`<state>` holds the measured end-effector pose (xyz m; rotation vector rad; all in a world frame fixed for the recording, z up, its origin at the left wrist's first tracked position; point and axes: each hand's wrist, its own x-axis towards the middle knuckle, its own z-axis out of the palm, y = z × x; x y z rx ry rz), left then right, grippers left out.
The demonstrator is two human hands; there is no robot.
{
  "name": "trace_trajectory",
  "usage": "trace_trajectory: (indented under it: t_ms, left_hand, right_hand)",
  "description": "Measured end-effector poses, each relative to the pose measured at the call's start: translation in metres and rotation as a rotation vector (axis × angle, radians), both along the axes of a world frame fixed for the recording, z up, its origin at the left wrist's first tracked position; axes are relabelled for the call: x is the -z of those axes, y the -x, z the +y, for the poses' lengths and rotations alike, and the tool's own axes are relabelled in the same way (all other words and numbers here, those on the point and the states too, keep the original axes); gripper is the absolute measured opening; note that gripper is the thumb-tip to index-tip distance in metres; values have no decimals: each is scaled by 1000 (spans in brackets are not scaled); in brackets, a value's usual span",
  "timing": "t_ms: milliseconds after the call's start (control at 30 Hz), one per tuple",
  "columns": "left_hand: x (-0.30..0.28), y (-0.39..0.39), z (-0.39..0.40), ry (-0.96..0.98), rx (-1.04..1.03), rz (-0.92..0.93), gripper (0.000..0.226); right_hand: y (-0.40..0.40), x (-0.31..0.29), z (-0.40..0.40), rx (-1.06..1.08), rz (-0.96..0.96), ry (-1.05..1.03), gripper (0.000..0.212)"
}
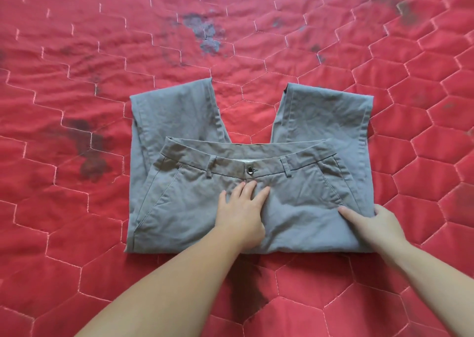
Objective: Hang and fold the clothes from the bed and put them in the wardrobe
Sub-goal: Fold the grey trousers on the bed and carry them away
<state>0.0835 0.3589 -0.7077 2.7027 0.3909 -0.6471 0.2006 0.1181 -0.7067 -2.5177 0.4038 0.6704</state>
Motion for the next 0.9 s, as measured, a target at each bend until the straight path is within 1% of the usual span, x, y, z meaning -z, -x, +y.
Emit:
trace_trajectory:
  t_ms: [33, 67, 133, 167, 233, 300, 400, 433, 467, 533, 600, 667, 733, 800, 833, 867, 900]
  left_hand:
    - [-4, -3, 0, 0, 2, -4, 75]
    - [-7, -6, 0, -4, 6, -13, 72]
    - [-13, -13, -2, -27, 29, -41, 62]
    - [-15, -16, -4, -42, 47, -55, 57]
    - [-17, -22, -10, -48, 85, -76, 51]
    - [-16, -30, -15, -16, 125, -93, 50]
    - [-8, -49, -17, -6, 208, -155, 54]
    - [-4, -57, -16, 3, 241, -155, 60]
    - [-1, -66, -14, 10, 280, -140, 66]
    - [9, -81, -14, 7, 352, -103, 75]
    - [23, -87, -14, -2, 387, -92, 79]
    - [35, -84, -15, -7, 386, -120, 79]
    - [44, -81, -15, -10, 374, -157, 79]
    - [49, -80, -15, -4, 375, -170, 79]
    - [50, -80, -15, -1, 373, -177, 79]
    - [51, -80, -14, -3, 373, -184, 79]
    - [52, -80, -14, -7, 374, -192, 79]
  right_hand:
    - [-3, -2, 1, 3, 30, -25, 33]
    - [-5, -3, 1, 6, 54, -45, 27]
    - [-10, -7, 1, 5, 90, -82, 23]
    - [-12, -8, -1, -14, 105, -91, 24]
    - [-15, -10, -3, -57, 126, -79, 37]
    - [-19, -13, -2, -91, 110, -11, 55]
    - [-42, -15, 11, -251, -51, 192, 89]
    - [-55, -15, 20, -314, -121, 243, 94]
    - [-69, -15, 31, -363, -177, 268, 94]
    - [-102, -14, 57, -420, -252, 263, 87]
    - [-133, -13, 85, -480, -311, 258, 80]
    - [-160, -11, 112, -583, -355, 274, 79]
    - [-182, -8, 135, -708, -347, 316, 81]
    - [-199, -5, 154, -801, -286, 385, 81]
    - [-206, -5, 161, -808, -245, 405, 76]
    - [-211, -8, 166, -791, -216, 408, 63]
    - [-212, -13, 169, -767, -212, 386, 46]
